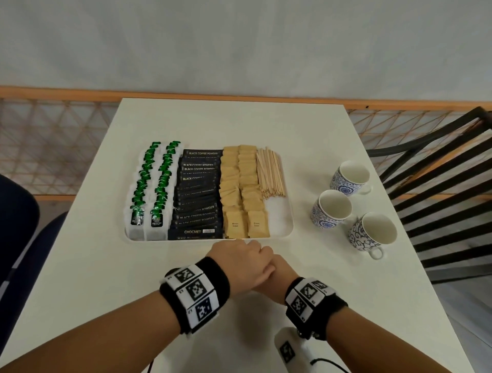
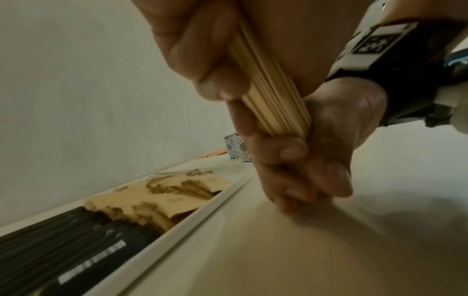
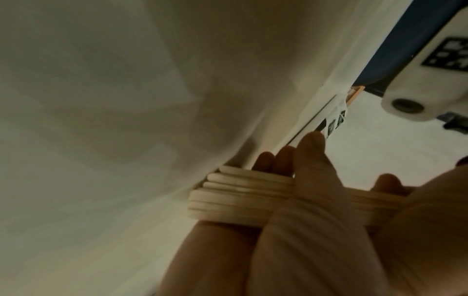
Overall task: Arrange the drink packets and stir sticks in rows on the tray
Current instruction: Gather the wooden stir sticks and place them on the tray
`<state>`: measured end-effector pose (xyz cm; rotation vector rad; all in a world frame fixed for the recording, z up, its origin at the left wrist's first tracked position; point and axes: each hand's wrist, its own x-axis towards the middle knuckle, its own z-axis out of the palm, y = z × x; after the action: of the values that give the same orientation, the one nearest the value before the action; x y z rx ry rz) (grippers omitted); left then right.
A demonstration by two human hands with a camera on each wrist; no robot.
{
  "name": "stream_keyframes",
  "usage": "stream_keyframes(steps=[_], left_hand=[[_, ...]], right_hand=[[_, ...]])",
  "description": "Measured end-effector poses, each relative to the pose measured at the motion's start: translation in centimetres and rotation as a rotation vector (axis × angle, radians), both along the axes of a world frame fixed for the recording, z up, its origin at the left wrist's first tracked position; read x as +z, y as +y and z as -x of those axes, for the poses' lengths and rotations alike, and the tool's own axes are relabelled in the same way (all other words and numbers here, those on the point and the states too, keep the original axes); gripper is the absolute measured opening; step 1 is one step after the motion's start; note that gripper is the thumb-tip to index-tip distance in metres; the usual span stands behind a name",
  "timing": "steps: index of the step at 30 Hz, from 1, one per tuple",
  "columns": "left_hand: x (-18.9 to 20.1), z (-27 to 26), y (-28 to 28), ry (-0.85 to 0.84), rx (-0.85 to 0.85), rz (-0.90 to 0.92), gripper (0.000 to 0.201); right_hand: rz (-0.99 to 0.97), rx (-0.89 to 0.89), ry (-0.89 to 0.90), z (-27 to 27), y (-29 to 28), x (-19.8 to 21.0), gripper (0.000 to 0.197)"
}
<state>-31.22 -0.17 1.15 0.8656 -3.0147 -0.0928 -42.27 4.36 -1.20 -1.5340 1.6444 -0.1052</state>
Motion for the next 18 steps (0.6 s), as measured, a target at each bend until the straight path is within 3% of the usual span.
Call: stream_keyframes(steps=[2, 4, 6, 9, 11, 13, 15, 17, 18], left_hand=[[0.6, 0.1, -0.7, 0.031, -0.005, -0.036, 0.041], [1.3, 0.3, -1.8, 0.033, 0.020, -0.040, 0.041], [1.7, 0.2, -3.5, 0.077, 0.074, -0.079, 0.038], [2.3, 0.5, -5.9, 0.243, 0.232, -0.281, 0.038], [2.3, 1.1, -6.9, 0.433, 0.363, -0.491, 0.037], [1.5, 1.9, -7.9, 0.632, 0.578, -0.756, 0.042], [1.1, 3.1, -8.5, 0.816, 0.757, -1.200, 0.054], [0.9, 4.4, -8.7, 1.016, 0.749, -1.588, 0.056], [0.7, 4.9, -8.9, 1.059, 0.711, -1.630, 0.058]], right_hand=[[0.063, -0.020, 0.011, 0.3, -0.5, -0.1, 0.033], [0.130, -0.114, -0.144, 0.9, -0.6, -0.4, 0.022], [0.212, -0.165, -0.239, 1.5, -0.7, -0.3, 0.029], [0.320, -0.081, -0.133, 2.8, -1.9, 0.1, 0.040], [0.341, -0.111, -0.136, 3.7, -3.2, 0.5, 0.032], [0.326, -0.263, -0.214, 4.4, -4.3, 1.1, 0.019], [0.279, -0.392, -0.281, 4.5, -5.5, 1.2, 0.014], [0.264, -0.446, -0.295, 4.3, -6.5, 0.9, 0.016], [0.274, -0.469, -0.317, 4.2, -7.0, 0.7, 0.015]])
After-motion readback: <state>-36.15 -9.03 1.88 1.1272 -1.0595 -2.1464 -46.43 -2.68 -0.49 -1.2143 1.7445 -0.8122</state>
